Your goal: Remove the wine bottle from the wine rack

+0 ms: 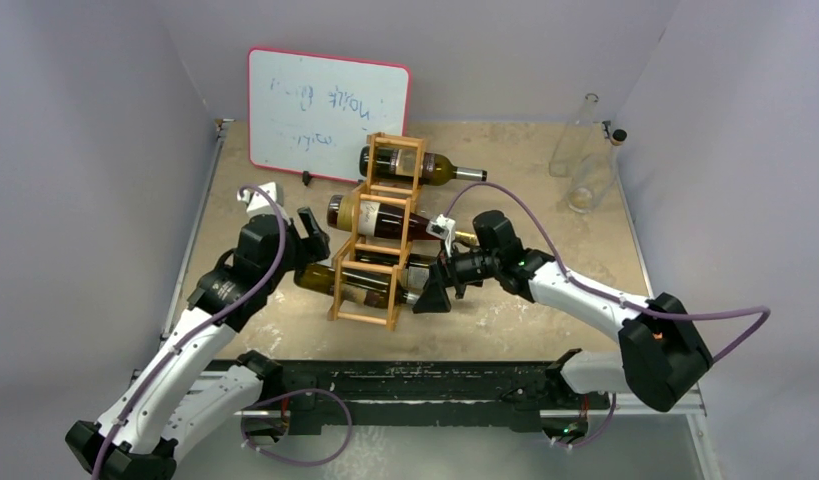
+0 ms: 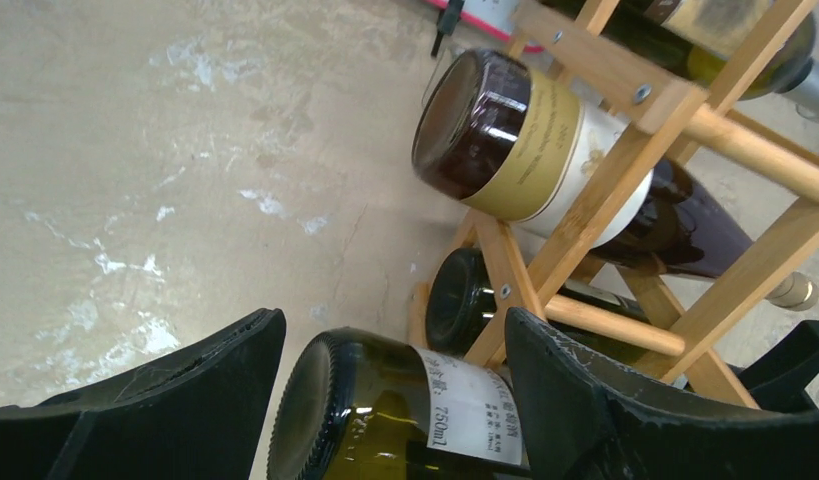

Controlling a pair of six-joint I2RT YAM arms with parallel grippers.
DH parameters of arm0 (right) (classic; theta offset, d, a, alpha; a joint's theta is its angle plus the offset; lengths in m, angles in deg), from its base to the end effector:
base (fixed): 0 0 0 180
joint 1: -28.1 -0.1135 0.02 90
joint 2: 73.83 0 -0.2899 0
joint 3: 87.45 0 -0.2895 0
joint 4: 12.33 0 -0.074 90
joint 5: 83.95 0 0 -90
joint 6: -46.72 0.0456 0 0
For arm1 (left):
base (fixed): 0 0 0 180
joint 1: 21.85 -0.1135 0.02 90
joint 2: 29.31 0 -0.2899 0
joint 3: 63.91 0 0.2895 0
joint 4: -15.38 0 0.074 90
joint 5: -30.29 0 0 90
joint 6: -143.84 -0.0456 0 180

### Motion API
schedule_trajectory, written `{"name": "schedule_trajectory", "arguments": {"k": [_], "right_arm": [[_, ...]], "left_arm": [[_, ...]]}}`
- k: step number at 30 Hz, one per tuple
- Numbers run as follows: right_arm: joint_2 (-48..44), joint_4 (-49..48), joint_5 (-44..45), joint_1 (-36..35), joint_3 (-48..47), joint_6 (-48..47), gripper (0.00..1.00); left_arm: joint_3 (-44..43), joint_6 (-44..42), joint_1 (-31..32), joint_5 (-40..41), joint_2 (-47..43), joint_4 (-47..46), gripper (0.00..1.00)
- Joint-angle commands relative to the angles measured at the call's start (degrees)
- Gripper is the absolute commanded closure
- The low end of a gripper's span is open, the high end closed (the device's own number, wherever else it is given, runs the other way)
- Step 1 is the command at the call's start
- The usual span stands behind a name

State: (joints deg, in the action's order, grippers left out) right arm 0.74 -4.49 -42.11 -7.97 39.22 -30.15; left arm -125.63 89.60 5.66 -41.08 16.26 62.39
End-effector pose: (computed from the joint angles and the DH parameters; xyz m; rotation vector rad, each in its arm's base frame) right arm 0.2257 0.2064 0.2373 -0.9658 1.9632 1.3779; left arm 0.1803 -0.0775 0.3409 -0.3437 2.0668 -0.3295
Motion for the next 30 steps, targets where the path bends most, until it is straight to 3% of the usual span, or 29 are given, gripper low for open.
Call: {"name": "schedule_trajectory", "arguments": {"k": [1, 4, 11, 14, 24, 30], "right_arm": [[0.14, -5.62, -1.83, -0.82, 2.12, 1.91, 0.07], [0.75, -7.58, -2.04, -0.93, 2.68, 3.0, 0.14], [3.63, -8.82, -4.16, -0.97, 3.56, 4.74, 0.49], [2.11, -7.67, -3.83, -1.0, 4.36, 5.86, 0.58], [-2.53, 6.85, 14.74, -0.14, 2.94, 8.4, 0.84], [-7.05, 13.69, 24.65, 2.53, 2.24, 11.2, 0.88]], "left_arm": [[4.02, 5.16, 0.0, -0.92, -3.02, -1.71, 0.2], [5.8, 6.32, 0.01, -2.64, -4.41, -2.7, 0.2], [6.77, 8.86, 0.0, -7.7, -5.76, -6.58, 0.2], [7.48, 9.82, -0.04, -9.23, -5.89, -7.75, 0.2], [5.8, 7.1, 0.0, -6.1, -7.03, -5.05, 0.14], [0.55, 2.49, 0.0, -3.1, -5.74, -1.99, 0.07]]}}
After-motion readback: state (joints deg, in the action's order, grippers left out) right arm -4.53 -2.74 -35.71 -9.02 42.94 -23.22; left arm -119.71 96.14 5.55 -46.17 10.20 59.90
